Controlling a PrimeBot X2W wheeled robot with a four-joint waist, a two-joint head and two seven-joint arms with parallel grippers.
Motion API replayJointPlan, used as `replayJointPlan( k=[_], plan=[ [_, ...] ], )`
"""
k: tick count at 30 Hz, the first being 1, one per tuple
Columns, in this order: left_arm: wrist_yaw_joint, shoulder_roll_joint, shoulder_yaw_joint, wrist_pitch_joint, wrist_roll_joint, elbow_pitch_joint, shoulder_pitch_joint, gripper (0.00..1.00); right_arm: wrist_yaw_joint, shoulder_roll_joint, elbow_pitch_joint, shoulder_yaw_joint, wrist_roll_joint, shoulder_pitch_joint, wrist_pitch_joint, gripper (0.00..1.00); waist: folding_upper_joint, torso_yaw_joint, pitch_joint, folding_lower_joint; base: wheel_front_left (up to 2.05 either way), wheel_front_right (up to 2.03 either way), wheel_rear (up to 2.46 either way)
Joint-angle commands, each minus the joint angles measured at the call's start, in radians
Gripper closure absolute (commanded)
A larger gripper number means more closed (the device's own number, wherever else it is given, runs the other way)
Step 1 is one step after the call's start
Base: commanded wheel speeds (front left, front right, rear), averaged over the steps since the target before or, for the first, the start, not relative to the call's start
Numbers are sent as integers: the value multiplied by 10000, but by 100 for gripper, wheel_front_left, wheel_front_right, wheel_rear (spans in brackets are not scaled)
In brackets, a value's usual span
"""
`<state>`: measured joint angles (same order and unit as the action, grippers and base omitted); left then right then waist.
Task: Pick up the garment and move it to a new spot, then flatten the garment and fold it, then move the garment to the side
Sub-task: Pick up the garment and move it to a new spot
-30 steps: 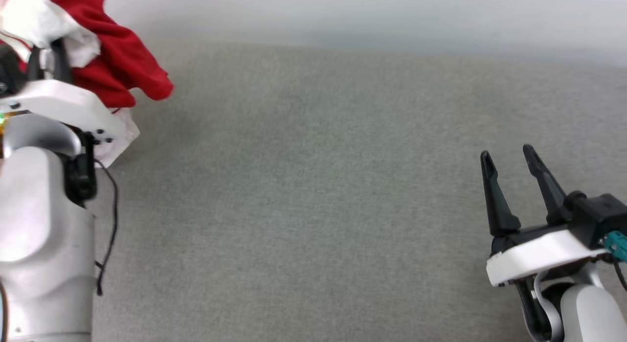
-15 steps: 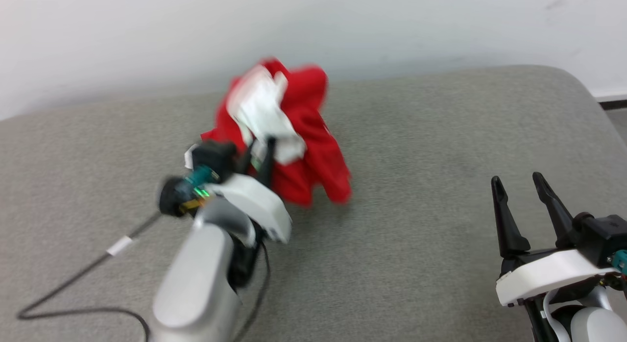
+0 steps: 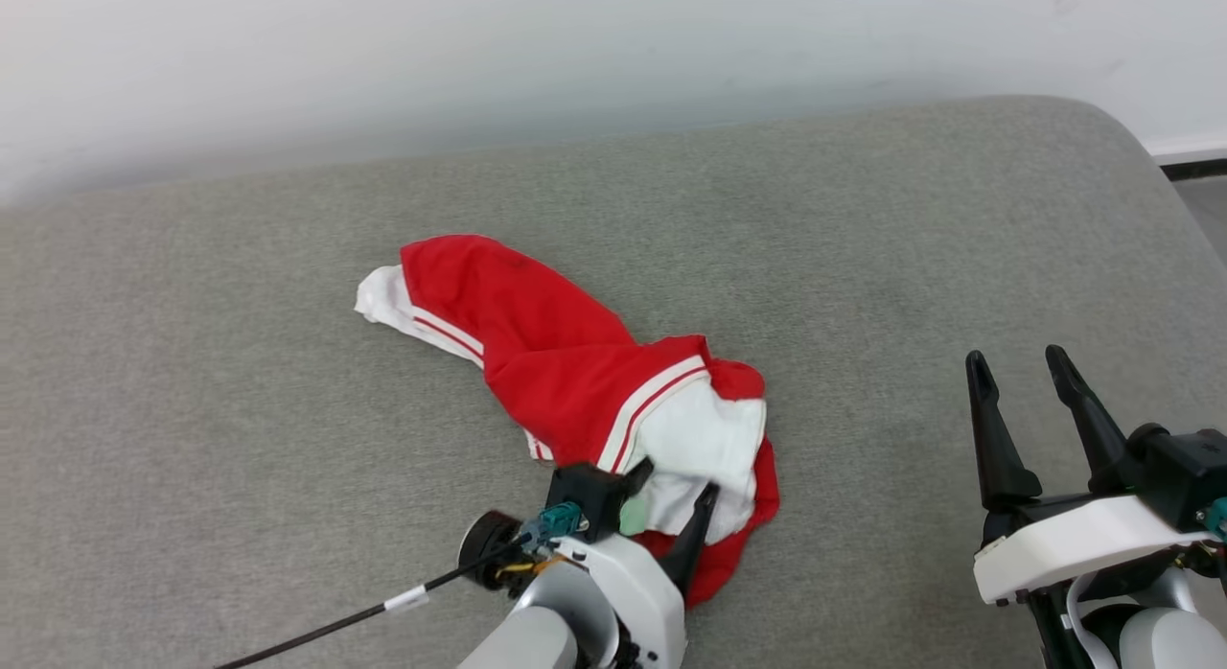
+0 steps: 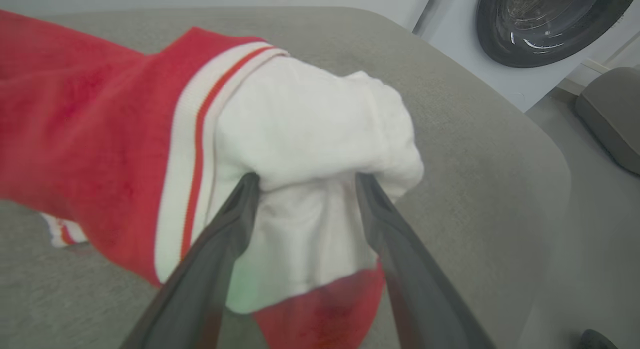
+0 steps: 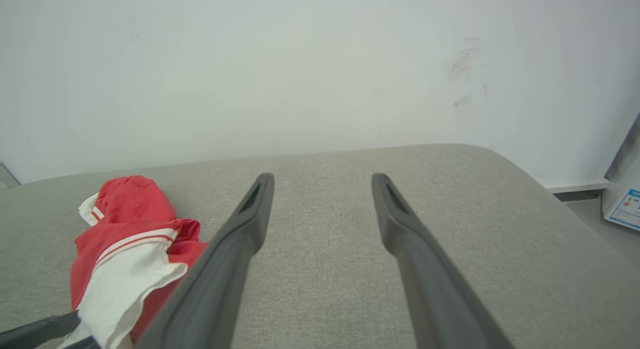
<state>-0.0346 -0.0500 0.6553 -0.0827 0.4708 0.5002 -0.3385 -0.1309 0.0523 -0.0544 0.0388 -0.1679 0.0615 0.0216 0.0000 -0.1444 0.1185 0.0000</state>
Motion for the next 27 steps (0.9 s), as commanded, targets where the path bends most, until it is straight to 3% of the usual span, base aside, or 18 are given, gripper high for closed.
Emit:
replayJointPlan(
  k=[1,5,11,19,27],
  plan=[
    [90,-4,58,-292,9,-168,-284,0,3,-26,34,5,-4,84,71,0,0,127,-27,0,0,0,0],
    [366,-4,114,-1288,-74,-643,-374,0,5,-27,102,40,67,-104,31,0,0,403,-297,0,0,0,0],
    [903,-196,-586,-1775,-162,-1416,-160,0,5,-27,-40,9,192,-300,-154,0,0,686,-641,0,0,0,0],
    [1583,-1084,-2224,-1829,-176,-2232,705,0,3,-26,-260,117,394,-724,-402,0,0,840,-1050,0,0,0,0],
    [1828,-1850,-3209,-1835,-303,-2786,1970,0,5,-26,-492,199,582,-1109,-667,0,0,777,-1445,0,0,0,0]
  ],
)
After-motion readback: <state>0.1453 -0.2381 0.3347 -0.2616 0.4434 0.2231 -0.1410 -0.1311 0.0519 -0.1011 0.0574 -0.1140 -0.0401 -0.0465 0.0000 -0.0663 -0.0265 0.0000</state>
